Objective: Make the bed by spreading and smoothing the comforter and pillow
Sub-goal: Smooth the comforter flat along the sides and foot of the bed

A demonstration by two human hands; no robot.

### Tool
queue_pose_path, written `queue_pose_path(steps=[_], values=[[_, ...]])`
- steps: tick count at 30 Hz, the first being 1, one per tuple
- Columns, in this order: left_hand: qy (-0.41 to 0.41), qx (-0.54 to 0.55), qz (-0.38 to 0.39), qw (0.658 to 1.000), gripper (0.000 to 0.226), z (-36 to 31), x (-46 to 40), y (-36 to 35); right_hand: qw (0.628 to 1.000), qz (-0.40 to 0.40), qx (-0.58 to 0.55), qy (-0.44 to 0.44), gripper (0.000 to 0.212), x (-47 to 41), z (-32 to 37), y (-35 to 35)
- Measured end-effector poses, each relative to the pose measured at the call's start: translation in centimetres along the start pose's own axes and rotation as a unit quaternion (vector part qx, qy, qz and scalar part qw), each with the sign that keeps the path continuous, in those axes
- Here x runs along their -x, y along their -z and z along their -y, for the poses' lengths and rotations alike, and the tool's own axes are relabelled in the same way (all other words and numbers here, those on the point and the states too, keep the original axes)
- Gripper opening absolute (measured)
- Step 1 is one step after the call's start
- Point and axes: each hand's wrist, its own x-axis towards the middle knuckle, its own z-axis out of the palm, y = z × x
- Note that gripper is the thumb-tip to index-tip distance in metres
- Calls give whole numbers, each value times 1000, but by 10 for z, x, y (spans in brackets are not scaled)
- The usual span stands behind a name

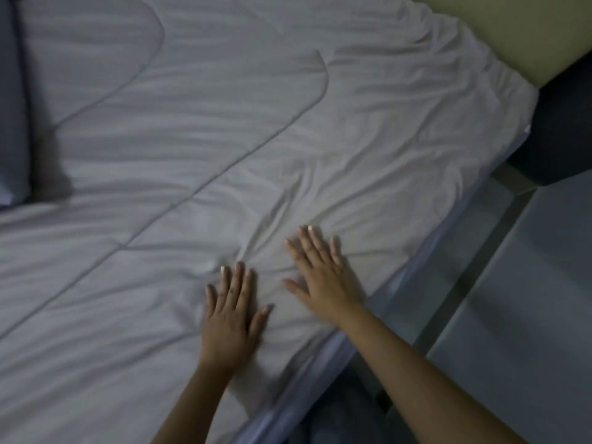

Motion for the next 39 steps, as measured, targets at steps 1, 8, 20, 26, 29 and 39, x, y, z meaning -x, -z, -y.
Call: queue_pose_path(steps=[1,8,20,26,29,39], values=[[-1,0,3,1000,75,12,14,2,1000,4,3,4,74,5,10,-2],[-37,-56,26,997,80,106,136,3,998,25,37,46,62,39,75,-33],[-67,-24,19,997,53,96,180,-22,997,35,41,47,56,78,68,-49],[-49,20,-14,999,80,117,169,1,996,77,46,5,72,71,89,-27],[-29,14,-19,999,83,137,179,16,996,64,55,8,74,74,122,-22],[-12,-33,-72,997,82,293,324,40,1000,-19,-22,10,74,118,368,-59]])
